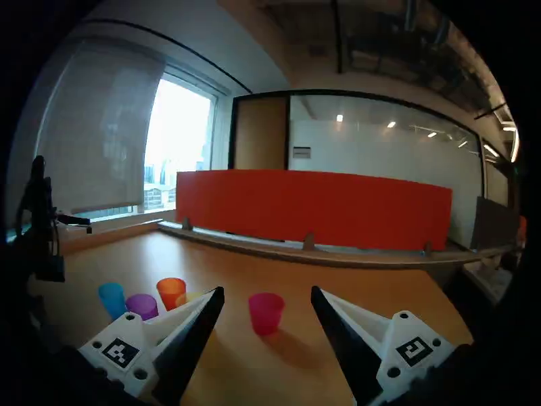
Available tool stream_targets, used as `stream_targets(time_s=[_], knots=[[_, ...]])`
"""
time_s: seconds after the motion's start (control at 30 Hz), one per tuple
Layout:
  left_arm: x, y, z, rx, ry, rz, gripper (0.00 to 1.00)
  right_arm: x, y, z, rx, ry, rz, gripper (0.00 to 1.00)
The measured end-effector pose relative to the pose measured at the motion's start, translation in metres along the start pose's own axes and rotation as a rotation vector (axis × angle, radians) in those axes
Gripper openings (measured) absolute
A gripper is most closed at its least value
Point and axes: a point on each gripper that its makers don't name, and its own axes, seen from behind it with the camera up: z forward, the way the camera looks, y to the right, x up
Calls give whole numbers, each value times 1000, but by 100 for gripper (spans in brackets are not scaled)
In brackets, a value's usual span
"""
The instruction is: Pour water
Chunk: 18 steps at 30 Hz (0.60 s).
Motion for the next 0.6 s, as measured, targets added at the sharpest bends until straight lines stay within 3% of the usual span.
stream_targets(time_s=[0.3, 0.6], knots=[[6, 5, 2, 27, 42, -17, 85, 9, 27, -3, -125, 78, 11, 99], [22, -1, 0, 85, 92, -32, 85, 14, 54, -8, -263, 136, 72, 99]])
